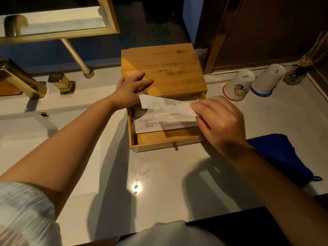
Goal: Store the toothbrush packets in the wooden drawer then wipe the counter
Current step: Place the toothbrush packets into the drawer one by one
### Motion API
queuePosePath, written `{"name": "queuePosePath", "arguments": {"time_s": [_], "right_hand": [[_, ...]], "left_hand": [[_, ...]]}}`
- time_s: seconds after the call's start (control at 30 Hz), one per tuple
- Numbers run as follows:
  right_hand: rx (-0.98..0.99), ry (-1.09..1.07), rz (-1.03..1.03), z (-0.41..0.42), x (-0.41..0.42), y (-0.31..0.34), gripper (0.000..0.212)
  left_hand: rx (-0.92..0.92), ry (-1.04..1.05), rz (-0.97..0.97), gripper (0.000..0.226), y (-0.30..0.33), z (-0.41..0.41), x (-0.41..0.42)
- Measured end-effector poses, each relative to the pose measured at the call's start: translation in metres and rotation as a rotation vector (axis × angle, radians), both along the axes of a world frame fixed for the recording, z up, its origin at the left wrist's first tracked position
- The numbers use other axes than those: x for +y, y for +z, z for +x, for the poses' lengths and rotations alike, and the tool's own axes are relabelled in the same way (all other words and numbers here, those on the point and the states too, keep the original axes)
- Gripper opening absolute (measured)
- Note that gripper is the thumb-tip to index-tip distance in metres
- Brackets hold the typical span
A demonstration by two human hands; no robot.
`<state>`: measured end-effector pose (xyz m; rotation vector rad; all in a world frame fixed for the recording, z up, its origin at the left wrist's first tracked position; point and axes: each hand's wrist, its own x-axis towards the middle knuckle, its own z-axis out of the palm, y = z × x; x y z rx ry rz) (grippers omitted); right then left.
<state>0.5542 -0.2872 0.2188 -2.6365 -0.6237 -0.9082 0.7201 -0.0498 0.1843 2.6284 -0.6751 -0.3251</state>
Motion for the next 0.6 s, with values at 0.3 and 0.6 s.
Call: {"name": "queuePosePath", "arguments": {"time_s": [0.3, 0.6], "right_hand": [[0.451, 0.129, -0.389, 0.035, 0.035, -0.037, 0.022], [0.855, 0.075, -0.159, 0.026, 0.041, -0.052, 0.039]], "left_hand": [[-0.003, 0.020, 0.000, 0.047, -0.007, 0.007, 0.000], [-0.016, 0.017, -0.028, 0.047, -0.008, 0.008, 0.001]]}}
